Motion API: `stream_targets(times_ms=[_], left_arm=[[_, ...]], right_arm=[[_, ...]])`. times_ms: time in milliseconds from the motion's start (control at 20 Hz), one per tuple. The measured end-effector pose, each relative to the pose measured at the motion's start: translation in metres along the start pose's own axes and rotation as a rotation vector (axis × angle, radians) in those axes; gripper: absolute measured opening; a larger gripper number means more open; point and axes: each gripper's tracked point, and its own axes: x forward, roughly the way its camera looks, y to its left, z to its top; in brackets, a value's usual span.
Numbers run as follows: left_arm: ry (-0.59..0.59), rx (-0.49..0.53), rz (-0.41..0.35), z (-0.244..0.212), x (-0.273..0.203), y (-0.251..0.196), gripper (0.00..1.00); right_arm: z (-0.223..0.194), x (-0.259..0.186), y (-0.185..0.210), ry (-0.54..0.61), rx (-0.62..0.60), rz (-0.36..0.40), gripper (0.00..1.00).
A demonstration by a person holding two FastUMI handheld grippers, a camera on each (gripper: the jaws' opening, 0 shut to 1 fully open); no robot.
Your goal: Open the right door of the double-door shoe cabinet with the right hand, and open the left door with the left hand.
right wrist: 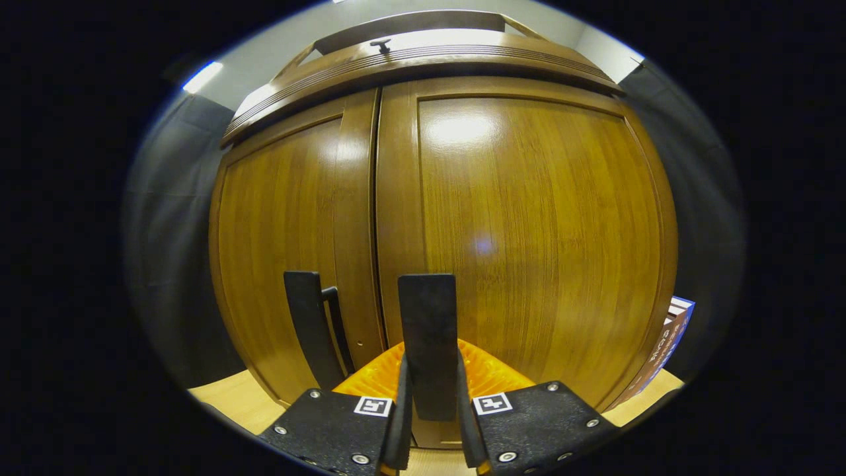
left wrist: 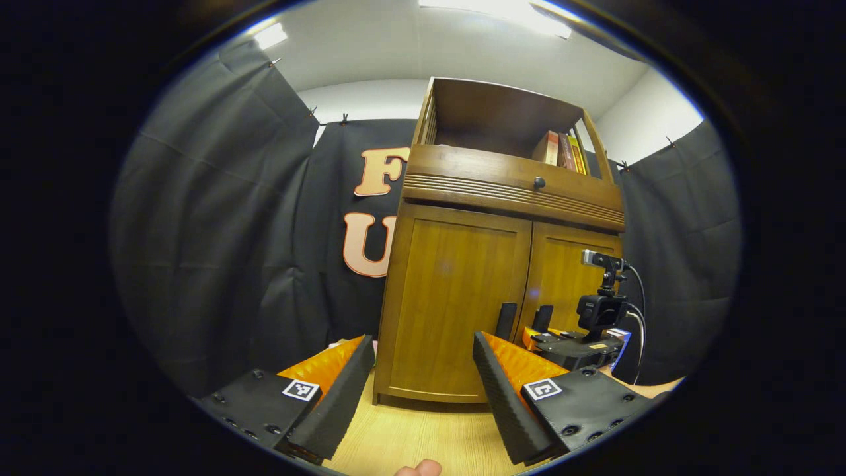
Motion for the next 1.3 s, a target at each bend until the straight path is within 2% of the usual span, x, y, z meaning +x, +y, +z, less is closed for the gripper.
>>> stream_targets(times_ms=[50, 100, 150, 200, 350, 700, 850, 900, 950, 1000, 1050, 1100, 1200, 1250, 1300], left_arm=[[-0.001, -0.001, -0.003, 0.001, -0.002, -0.001, 0.96], [0.000, -0.004, -0.005, 0.001, -0.004, -0.003, 0.96], [0.002, -0.006, -0.007, 0.001, -0.006, -0.003, 0.96], [0.002, -0.008, -0.008, 0.001, -0.008, -0.005, 0.96], [0.004, -0.007, -0.007, 0.001, -0.012, -0.008, 0.94], [0.006, 0.007, -0.037, 0.004, -0.025, -0.029, 0.95], [0.015, 0.004, -0.051, 0.001, -0.028, -0.037, 0.95], [0.017, 0.001, -0.056, 0.000, -0.029, -0.039, 0.95], [0.020, -0.001, -0.061, 0.000, -0.029, -0.041, 0.95], [0.020, -0.001, -0.068, -0.001, -0.031, -0.046, 0.96], [0.018, 0.003, -0.075, 0.000, -0.033, -0.049, 0.96], [0.014, 0.008, -0.079, 0.000, -0.033, -0.052, 0.96], [0.009, 0.013, -0.087, 0.001, -0.033, -0.058, 0.99], [0.009, 0.010, -0.090, 0.001, -0.031, -0.061, 0.98], [0.012, 0.006, -0.094, 0.000, -0.030, -0.065, 0.98]], right_arm=[[0.000, 0.000, 0.001, 0.002, -0.005, 0.000, 0.19], [0.001, 0.000, 0.001, 0.002, -0.010, 0.001, 0.40], [0.002, 0.000, 0.001, 0.000, -0.010, 0.005, 0.40], [0.002, -0.002, 0.001, 0.005, -0.005, 0.009, 0.29], [0.004, -0.014, 0.004, -0.004, 0.018, 0.031, 0.30], [0.001, -0.073, -0.005, 0.000, 0.030, 0.065, 0.29], [0.000, -0.100, -0.015, -0.003, 0.037, 0.065, 0.29], [0.000, -0.107, -0.019, -0.003, 0.039, 0.062, 0.40], [-0.002, -0.116, -0.023, -0.001, 0.042, 0.060, 0.29], [-0.003, -0.126, -0.026, 0.002, 0.045, 0.058, 0.29], [-0.004, -0.135, -0.029, 0.007, 0.047, 0.056, 0.40], [-0.002, -0.146, -0.035, 0.010, 0.042, 0.055, 0.19], [-0.001, -0.162, -0.048, 0.009, 0.037, 0.041, 0.28], [-0.001, -0.170, -0.055, 0.010, 0.031, 0.031, 0.37], [0.000, -0.179, -0.062, 0.013, 0.028, 0.019, 0.27]])
